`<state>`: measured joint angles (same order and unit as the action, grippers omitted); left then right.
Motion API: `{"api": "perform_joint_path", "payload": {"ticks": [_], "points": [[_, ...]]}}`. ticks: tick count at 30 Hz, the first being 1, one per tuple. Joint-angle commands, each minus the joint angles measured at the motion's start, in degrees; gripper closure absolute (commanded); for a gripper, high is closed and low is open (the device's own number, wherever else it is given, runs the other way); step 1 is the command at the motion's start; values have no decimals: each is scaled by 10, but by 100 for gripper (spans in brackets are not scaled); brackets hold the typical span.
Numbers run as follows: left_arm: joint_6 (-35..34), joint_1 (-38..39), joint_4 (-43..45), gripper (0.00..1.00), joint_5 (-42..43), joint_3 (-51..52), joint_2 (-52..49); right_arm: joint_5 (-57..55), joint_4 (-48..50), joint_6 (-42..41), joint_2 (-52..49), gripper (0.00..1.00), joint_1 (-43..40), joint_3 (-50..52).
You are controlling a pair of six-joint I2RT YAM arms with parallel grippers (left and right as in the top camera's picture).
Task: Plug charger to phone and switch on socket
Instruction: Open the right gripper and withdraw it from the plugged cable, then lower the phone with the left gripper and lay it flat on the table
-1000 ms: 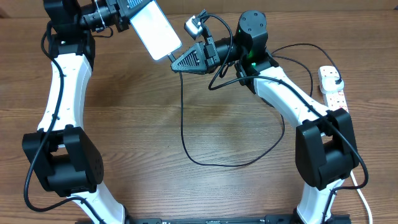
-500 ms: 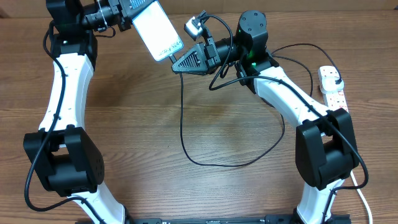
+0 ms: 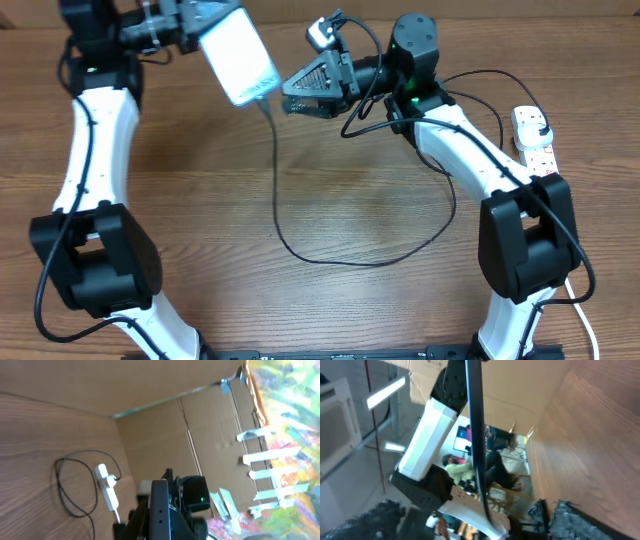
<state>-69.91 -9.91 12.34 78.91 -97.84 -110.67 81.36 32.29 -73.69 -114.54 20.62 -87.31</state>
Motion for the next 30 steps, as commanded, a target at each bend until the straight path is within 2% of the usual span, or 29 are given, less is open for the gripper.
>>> {"api": "perform_joint_path", "payload": {"ticks": [1,3,4,5,7,12,14,18,22,26,30], "points": [[5,-34,-1,96,42,-8,10,-14,-1,18,18,0,-29,-9],[5,-43,-2,96,52,-8,10,-24,-40,47,18,0,-42,-8],[5,-45,-1,96,54,-8,10,-33,-92,88,18,0,-49,-8],[5,-45,-2,96,55,-8,10,-60,-200,160,18,0,-57,-8],[5,-45,-2,96,54,-8,10,-115,-346,248,18,0,-61,-8],[8,-43,-1,95,51,-8,10,-290,-659,410,18,0,-61,-8],[18,-43,-2,96,51,-8,10,-373,-746,435,18,0,-58,-8],[57,-37,-35,96,53,-8,10,-569,-880,430,21,0,-59,-8],[175,-16,-147,96,46,-8,10,-713,-942,405,36,0,-61,-9],[348,14,-339,96,-6,-8,10,-766,-954,405,65,0,-62,-9],[489,52,-541,96,-176,-8,10,-788,-954,405,95,0,-62,-9]]}}
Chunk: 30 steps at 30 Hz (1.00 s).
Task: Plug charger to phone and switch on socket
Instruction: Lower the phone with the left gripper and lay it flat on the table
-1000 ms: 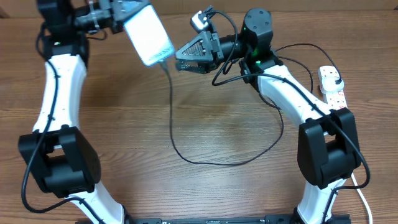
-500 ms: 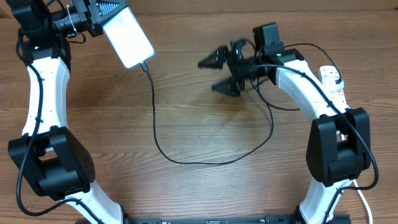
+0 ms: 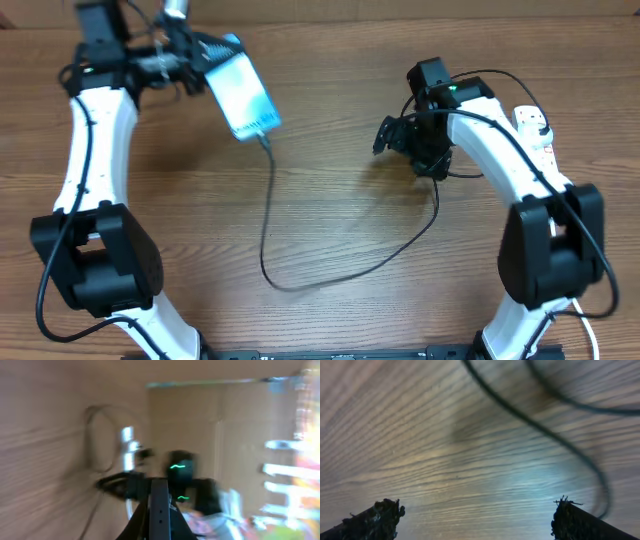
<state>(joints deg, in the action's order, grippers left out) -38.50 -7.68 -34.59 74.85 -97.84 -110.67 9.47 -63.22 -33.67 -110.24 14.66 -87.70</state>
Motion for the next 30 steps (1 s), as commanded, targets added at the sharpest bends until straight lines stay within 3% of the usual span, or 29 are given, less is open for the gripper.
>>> {"api": "perform_joint_path", "payload": {"ticks": [1,6,8,16,30], "points": [[205,47,-118,96,-194,-8,8,-71,1,5,59,0,-2,-5],[235,119,-198,96,-374,-8,-15,-71,4,7,76,0,-2,-5],[235,144,-203,96,-404,-8,-30,-69,7,7,77,0,-2,-5],[180,224,-151,96,-408,-8,-139,-69,9,7,77,0,-2,-5],[140,231,-50,96,-410,-8,-182,-69,0,12,77,0,-2,-5]]}}
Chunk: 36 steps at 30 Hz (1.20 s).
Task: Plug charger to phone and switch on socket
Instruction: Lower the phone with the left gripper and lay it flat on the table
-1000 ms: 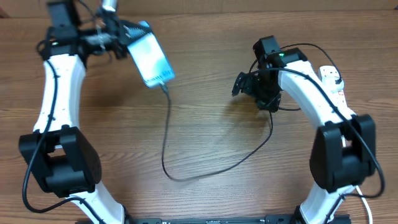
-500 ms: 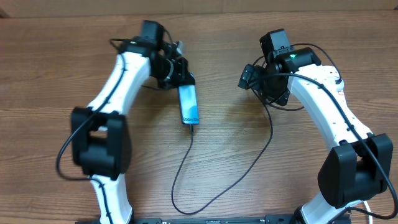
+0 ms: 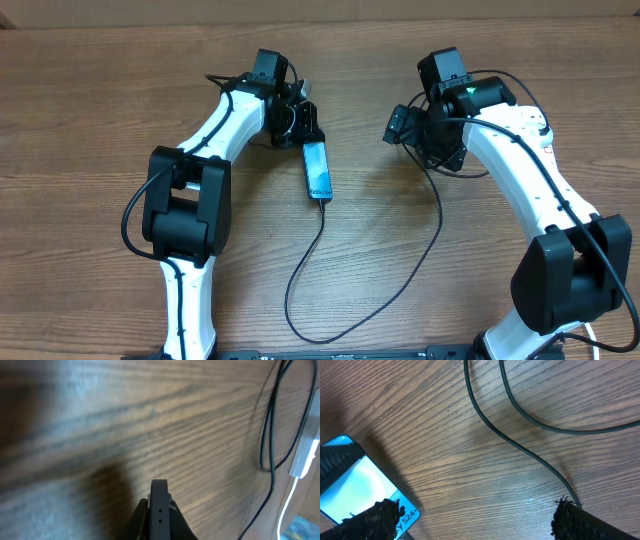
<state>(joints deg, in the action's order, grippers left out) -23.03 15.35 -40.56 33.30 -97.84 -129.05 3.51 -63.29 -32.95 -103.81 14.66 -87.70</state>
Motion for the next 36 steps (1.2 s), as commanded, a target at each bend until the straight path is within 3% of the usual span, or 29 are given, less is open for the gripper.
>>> {"api": "perform_joint_path", "payload": {"ticks": [1,5,8,13,16,26,29,32,36], "points": [[-15,0,13,96,5,-8,2,-9,0,4,13,0,-2,-5],[-38,2,6,96,-33,-8,2,-9,0,4,13,0,-2,-5],[-57,2,-12,88,-68,-8,2,-9,2,4,13,0,-2,-5],[-57,2,-26,83,-69,-8,2,-9,2,3,13,0,-2,-5],[-57,2,-27,74,-69,-8,2,-9,2,2,13,0,-2,-5],[-57,2,-30,74,-69,-8,1,-9,1,2,13,0,-2,-5],[-57,4,-30,82,-69,-8,1,-9,1,2,13,0,-2,-5],[-57,5,-30,83,-68,-8,2,-9,1,2,13,0,-2,-5],[-57,5,-30,73,-68,-8,2,-9,1,2,13,0,-2,-5]]}}
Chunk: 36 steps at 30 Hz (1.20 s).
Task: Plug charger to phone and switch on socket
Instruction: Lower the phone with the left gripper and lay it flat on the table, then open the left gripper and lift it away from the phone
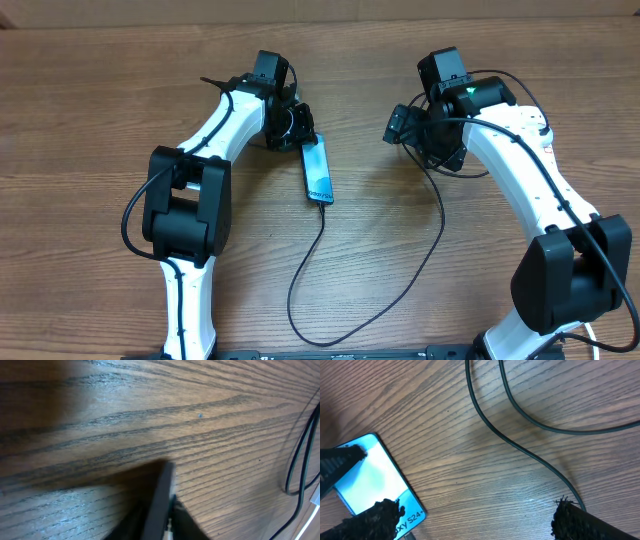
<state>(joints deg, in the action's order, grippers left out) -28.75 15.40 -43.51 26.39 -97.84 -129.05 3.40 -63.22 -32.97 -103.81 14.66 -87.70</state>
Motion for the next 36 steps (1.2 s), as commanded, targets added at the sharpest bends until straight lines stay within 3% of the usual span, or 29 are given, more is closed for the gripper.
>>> {"api": "perform_joint_path", "payload": {"ticks": [1,11,16,22,28,30,36], "points": [[0,4,0,72,1,-8,2,-7,0,2,13,0,-2,-5],[0,4,0,70,0,-8,2,-7,0,2,13,0,-2,-5],[0,4,0,62,0,-8,2,-8,-1,2,13,0,-2,-5],[5,3,0,59,0,-8,2,-8,-1,2,13,0,-2,-5],[22,-6,-7,36,-14,-9,4,-8,-2,2,13,0,-2,-5],[47,-15,-24,35,-16,-21,8,-8,-1,2,13,0,-2,-5],[96,-37,-138,36,-136,-87,61,-8,1,2,13,0,-2,-5]]}}
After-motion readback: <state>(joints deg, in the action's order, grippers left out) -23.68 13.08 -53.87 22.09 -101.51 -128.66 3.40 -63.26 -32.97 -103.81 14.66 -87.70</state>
